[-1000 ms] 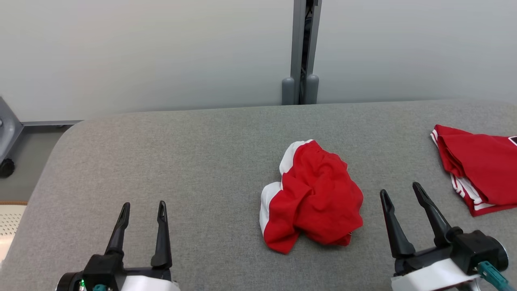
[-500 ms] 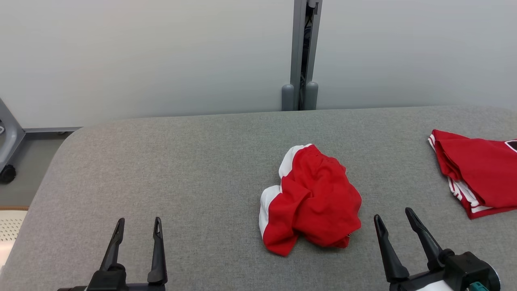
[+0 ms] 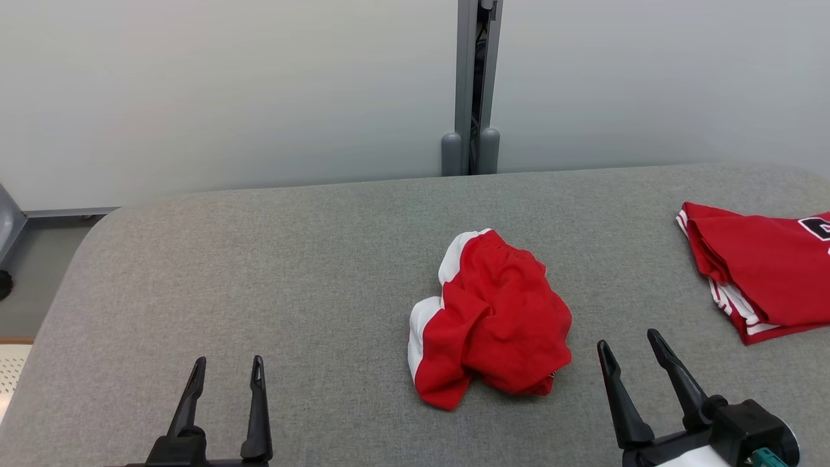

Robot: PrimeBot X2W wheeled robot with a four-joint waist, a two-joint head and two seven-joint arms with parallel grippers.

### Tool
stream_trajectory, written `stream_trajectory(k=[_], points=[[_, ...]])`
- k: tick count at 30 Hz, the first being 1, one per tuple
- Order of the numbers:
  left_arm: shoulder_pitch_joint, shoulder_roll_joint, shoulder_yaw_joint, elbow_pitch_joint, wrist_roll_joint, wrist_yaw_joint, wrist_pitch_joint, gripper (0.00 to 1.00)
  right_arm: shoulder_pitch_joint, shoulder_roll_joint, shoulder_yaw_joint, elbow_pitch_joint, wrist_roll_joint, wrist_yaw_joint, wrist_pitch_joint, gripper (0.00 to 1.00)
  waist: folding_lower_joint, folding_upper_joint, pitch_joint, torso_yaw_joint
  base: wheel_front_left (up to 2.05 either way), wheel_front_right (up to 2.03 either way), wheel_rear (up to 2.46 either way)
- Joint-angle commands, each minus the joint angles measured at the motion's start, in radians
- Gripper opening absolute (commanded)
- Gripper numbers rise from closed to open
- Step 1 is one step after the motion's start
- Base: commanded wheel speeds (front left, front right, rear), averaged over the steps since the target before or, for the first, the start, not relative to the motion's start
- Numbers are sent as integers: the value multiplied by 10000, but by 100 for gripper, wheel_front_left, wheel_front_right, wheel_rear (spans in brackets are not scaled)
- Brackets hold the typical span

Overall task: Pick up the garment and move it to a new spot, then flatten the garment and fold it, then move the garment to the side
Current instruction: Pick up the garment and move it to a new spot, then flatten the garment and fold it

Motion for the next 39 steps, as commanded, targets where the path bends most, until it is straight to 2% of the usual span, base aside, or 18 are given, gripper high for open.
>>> stream_trajectory(k=[1,23,32,39], points=[[-3,3,50,18,69,-46,-57,100,-11,-26,3,30,33,-3,-2,100,0,0,1,-5,0,0,0],[-184,-144,-123,406,133,-400,-50,100,-249,-26,98,-5,-37,-3,-2,100,0,0,72,-126,0,0,0],[-931,-146,-1088,1414,-25,-1034,-51,100,-567,-30,-5,-128,-119,-3,-1,100,0,0,458,-417,0,0,0],[-1533,-145,-1744,2226,-317,-1166,-49,100,-626,-32,-30,-132,-219,-3,-1,100,0,0,630,-630,0,0,0]])
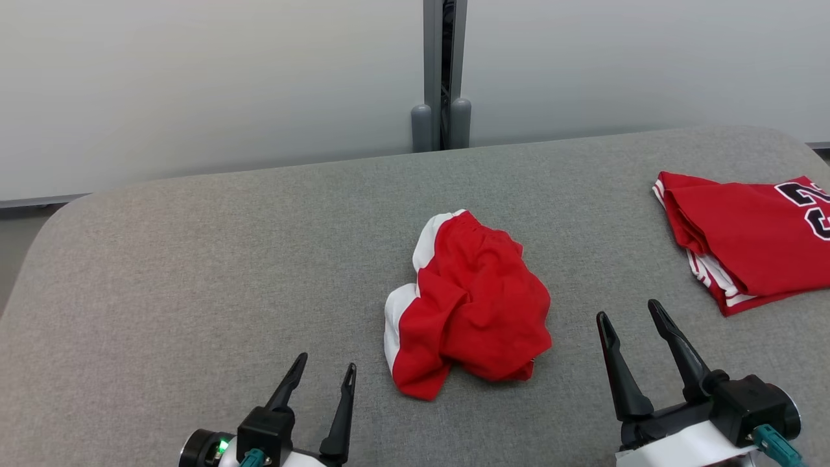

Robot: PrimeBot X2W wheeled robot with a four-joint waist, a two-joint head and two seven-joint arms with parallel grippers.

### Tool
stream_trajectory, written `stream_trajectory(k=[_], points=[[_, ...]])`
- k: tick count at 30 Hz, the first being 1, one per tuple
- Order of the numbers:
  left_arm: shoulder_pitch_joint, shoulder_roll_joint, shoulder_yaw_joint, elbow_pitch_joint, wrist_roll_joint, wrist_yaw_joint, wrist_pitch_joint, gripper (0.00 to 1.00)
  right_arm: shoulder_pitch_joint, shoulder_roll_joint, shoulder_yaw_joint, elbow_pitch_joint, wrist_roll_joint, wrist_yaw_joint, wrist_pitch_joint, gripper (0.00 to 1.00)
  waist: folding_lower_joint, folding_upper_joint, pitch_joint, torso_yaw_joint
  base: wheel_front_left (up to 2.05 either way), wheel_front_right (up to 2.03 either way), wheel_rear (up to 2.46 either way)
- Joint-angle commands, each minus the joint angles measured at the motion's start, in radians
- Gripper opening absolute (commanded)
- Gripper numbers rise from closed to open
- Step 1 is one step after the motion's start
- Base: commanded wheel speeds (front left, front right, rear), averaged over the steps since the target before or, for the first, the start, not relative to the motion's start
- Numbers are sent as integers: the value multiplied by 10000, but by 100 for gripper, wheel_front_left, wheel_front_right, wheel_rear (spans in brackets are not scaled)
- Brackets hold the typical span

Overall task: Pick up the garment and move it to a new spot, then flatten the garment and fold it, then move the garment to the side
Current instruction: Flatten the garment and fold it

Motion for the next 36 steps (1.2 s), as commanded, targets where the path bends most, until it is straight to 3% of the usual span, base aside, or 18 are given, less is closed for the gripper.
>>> stream_trajectory(k=[1,17,30,34,35,36], points=[[-239,32,-120,189,-158,-64,-38,100,-46,-40,-28,-46,-45,-3,-1,100,0,0,64,-78,0,0,0],[-2798,36,-1908,2952,-2143,-908,849,100,-783,-164,173,-243,120,-3,-1,100,0,0,1359,-745,0,0,0],[-4002,36,-2281,4455,-2505,-52,853,100,-1076,-237,385,-166,204,-3,-1,100,0,0,1568,-1300,0,0,0],[-4245,36,-2369,5066,-2660,-4,1210,100,-1098,-219,402,-197,250,-3,-1,100,0,0,1634,-1472,0,0,0],[-4335,36,-2420,5208,-2667,7,1321,31,-1099,-215,387,-212,263,-3,-1,100,0,0,1652,-1496,0,0,0],[-4374,36,-2444,5296,-2729,1,1373,0,-1086,-212,367,-225,273,-3,-1,100,0,0,1670,-1515,0,0,0]])
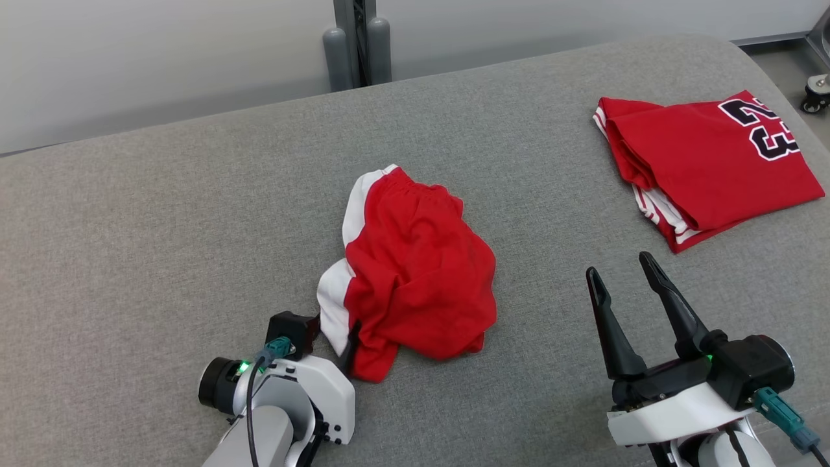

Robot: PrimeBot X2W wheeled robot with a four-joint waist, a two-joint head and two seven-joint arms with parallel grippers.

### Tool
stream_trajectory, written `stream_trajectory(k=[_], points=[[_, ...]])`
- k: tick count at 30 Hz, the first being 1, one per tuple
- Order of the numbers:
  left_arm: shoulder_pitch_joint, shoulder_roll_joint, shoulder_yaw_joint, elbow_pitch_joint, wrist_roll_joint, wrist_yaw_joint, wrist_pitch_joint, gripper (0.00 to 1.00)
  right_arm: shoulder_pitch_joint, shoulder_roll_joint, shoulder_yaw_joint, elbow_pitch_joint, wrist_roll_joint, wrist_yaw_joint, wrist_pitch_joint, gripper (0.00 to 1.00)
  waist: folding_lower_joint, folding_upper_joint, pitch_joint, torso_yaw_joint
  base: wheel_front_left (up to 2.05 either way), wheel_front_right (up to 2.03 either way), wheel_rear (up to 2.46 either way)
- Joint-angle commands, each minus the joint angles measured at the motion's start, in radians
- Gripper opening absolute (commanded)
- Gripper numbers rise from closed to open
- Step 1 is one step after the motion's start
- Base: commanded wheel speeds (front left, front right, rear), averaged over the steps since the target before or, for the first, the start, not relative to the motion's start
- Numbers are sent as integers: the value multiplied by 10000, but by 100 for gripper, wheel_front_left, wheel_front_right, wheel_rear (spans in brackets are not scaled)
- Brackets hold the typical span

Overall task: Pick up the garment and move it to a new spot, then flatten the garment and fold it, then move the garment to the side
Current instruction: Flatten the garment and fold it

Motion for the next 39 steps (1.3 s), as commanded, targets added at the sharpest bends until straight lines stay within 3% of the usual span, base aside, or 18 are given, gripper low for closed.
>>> stream_trajectory(k=[1,9,16,23,26,27,29,33,39], points=[[-192,45,11,146,-181,20,37,0,-13,-35,-28,-29,84,-3,-1,100,0,-1,45,-39,0,0,0],[-309,55,476,-191,-720,191,-826,0,169,-11,-169,17,33,-3,-3,100,0,-1,-67,189,0,0,0],[374,548,1388,-2150,-1156,477,-1247,0,390,-60,-156,87,20,-3,-1,100,0,-1,-441,886,0,0,0],[1615,1483,2290,-5085,-1299,1559,-916,0,485,-84,-90,110,24,-3,-3,100,0,-1,-727,1670,0,0,0],[2545,1769,2364,-6369,-1297,2213,-82,0,526,-66,-87,113,28,-3,-1,100,0,-1,-791,1895,0,0,0],[3230,1888,2262,-7104,-1378,2529,636,0,524,-47,-62,75,34,-3,-1,100,0,-1,-779,1982,0,0,0],[3797,1829,2098,-7824,-1615,2674,1241,0,517,-39,-83,50,25,-3,-1,100,0,-1,-750,2053,0,0,0],[4504,1526,1696,-8730,-2285,2486,2085,0,438,-28,-87,81,26,-3,-2,100,0,-1,-700,2080,0,0,0],[4288,707,876,-9049,-3265,1809,2746,0,295,-17,17,98,49,-3,-2,100,0,-1,-739,1798,0,0,0]])
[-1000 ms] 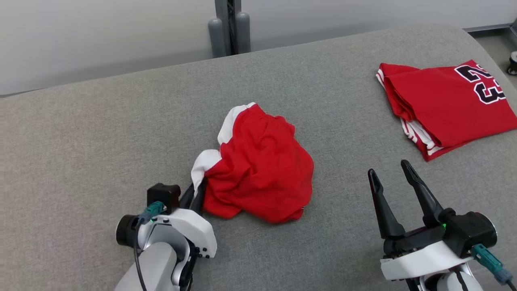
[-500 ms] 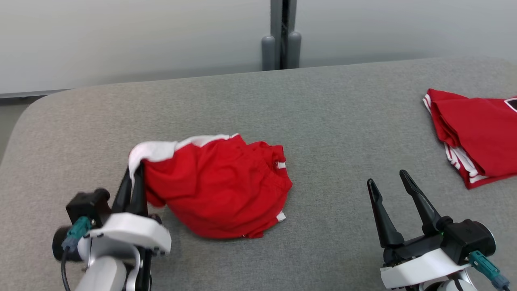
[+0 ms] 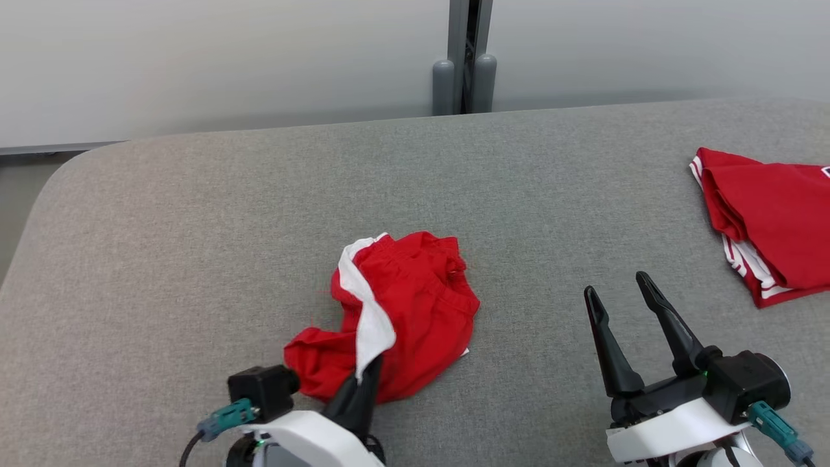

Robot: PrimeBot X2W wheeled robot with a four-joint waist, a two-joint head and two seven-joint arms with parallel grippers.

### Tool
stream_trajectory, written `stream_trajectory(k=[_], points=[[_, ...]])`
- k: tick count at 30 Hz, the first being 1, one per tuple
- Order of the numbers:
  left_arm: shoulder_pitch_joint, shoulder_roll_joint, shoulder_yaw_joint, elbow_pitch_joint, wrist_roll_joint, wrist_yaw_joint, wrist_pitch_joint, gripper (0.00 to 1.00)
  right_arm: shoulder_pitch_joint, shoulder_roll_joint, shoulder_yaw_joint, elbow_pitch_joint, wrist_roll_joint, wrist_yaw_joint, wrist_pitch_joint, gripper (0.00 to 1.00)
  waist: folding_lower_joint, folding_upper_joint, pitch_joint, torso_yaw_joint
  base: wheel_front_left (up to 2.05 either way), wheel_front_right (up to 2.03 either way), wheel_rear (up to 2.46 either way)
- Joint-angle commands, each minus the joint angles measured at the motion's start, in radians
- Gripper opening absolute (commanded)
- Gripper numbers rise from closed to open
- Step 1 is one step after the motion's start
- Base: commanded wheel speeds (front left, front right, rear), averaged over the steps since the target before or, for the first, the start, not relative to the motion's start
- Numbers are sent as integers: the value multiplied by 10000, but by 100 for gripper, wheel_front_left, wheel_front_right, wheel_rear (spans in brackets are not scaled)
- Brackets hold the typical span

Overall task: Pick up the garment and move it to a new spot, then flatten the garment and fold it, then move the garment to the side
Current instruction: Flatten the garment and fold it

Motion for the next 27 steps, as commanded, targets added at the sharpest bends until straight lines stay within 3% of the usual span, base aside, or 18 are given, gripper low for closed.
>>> stream_trajectory(k=[1,7,12,22,23,24,27], points=[[-301,-69,-125,9,-231,-182,93,0,-108,-26,2,-11,21,-3,-3,100,0,0,-15,-148,0,0,0],[-1280,-508,-1053,779,-1527,-893,586,0,-244,-10,28,-23,15,-3,-3,100,0,0,49,-779,0,0,0],[-2090,-593,-1613,1385,-2429,-1194,427,0,-459,-14,-27,-54,-14,-3,-3,100,0,0,164,-1220,0,0,0],[-4328,-585,-3345,3333,-4691,-1153,-1497,0,-873,8,-266,-151,-115,-3,-3,100,0,0,422,-1972,0,0,0],[-4500,-582,-3553,3560,-4971,-1104,-1643,34,-898,12,-297,-151,-112,-3,-3,100,0,0,452,-2028,0,0,0],[-4701,-587,-3803,3767,-5183,-1093,-1732,100,-943,19,-293,-153,-100,-3,-3,100,0,0,480,-2080,0,0,0],[-5225,-580,-4329,4149,-5765,-1093,-2125,100,-993,30,-343,-168,-107,-3,-3,100,0,0,519,-2160,0,0,0]])
